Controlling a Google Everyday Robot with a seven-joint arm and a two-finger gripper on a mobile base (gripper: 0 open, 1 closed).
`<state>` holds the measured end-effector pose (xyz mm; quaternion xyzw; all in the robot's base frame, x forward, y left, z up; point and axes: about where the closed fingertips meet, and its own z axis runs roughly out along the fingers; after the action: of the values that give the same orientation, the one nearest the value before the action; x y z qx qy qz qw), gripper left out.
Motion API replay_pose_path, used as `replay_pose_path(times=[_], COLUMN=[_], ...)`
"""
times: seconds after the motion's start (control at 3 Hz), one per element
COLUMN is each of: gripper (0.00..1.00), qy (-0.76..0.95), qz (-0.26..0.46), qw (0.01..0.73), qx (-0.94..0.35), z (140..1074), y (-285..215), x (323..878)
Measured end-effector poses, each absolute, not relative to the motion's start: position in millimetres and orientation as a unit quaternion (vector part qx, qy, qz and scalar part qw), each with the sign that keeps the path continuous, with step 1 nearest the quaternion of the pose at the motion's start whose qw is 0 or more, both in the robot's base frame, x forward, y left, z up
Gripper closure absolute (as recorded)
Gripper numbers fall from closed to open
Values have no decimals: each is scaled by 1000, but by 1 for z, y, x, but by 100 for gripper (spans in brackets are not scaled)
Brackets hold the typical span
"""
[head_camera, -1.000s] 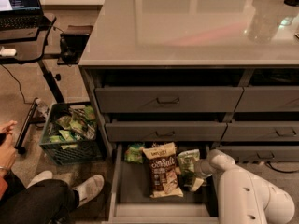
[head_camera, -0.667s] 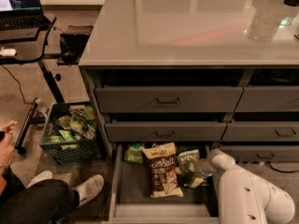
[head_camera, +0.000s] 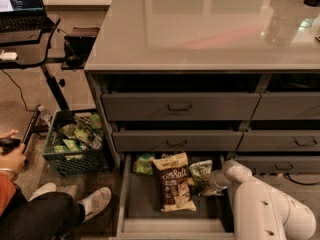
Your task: Pick green jalapeno chip bag from bottom drawer and place on counter
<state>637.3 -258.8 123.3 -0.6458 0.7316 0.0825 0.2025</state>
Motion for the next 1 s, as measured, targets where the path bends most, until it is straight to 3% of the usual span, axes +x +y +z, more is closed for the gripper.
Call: replay_pose_path(times=[0.33,0.67,1.0], gripper=[89,100,100], qy=[732,732,724], qz=[82,83,89], qw=[202,203,215], qx=[-646,-646,-649], z=[123,123,144], y=[-259,-259,-257], x=[637,637,623])
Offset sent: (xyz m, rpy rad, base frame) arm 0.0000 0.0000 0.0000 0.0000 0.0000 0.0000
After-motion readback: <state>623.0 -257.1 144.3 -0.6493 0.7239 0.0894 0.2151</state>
